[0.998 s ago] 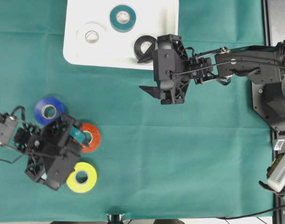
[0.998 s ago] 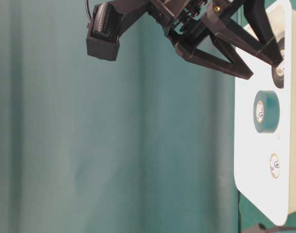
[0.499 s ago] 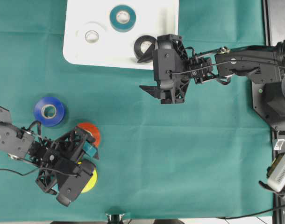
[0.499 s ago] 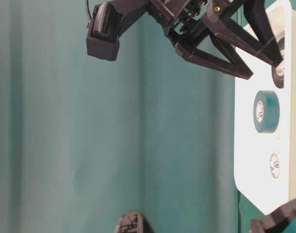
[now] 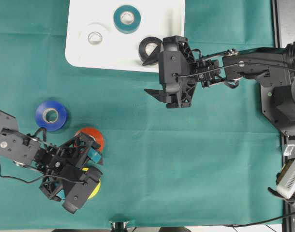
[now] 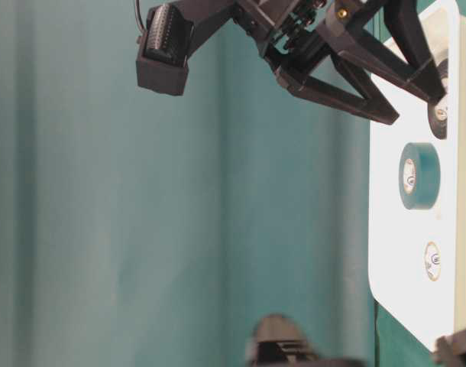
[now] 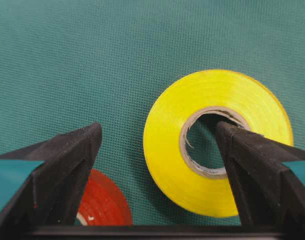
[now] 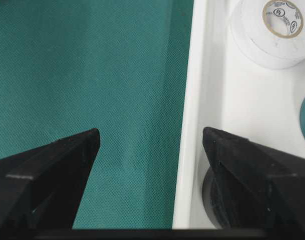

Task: Put the tape alternately from left to right into the white case.
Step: 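Move the left gripper down over the yellow tape roll, then grasp the yellow tape roll by its rim with the left gripper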

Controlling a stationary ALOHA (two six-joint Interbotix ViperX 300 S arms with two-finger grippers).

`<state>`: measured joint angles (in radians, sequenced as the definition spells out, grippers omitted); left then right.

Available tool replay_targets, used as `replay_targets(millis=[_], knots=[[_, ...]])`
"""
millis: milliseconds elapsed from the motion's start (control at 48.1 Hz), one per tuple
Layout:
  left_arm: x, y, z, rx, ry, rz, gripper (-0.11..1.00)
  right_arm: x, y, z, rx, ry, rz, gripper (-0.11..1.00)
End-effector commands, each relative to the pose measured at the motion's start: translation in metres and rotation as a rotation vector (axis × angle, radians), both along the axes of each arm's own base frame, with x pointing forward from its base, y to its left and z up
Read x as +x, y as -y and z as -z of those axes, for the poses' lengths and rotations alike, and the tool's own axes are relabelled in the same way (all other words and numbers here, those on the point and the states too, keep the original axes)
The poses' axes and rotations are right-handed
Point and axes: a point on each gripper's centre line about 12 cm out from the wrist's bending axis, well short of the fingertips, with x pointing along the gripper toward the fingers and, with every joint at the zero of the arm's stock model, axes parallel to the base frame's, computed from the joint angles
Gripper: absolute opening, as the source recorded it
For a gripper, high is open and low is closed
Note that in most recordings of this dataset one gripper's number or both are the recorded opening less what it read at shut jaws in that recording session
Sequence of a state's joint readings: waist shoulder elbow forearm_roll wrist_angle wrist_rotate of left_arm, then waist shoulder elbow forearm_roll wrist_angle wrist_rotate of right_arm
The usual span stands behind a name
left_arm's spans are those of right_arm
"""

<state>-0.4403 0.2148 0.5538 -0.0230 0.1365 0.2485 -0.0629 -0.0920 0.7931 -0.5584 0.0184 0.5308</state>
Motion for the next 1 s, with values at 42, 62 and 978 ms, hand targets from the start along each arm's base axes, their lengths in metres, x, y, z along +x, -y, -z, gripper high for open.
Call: replay_targets(millis=[42,62,978], knots=[[0.0107,0.0007,-0.0105,-0.012,0.037,-0.005,0.96,0.0017,-0.0020,-0.0117,-0.001,0.039,-0.009,0.85],[0.0111,0.0009,-0.0096,-0.012,0.035,-0.005,0.96,0.0018,-0.0026,-0.0118,-0.002,0.040,-0.012,0.85],[0.0068,-0.0007,-0.0066,0.015,-0.047,-0.014,0.27,0.0005,-0.0026,-0.0102,-0.001,0.034,-0.010,0.85]])
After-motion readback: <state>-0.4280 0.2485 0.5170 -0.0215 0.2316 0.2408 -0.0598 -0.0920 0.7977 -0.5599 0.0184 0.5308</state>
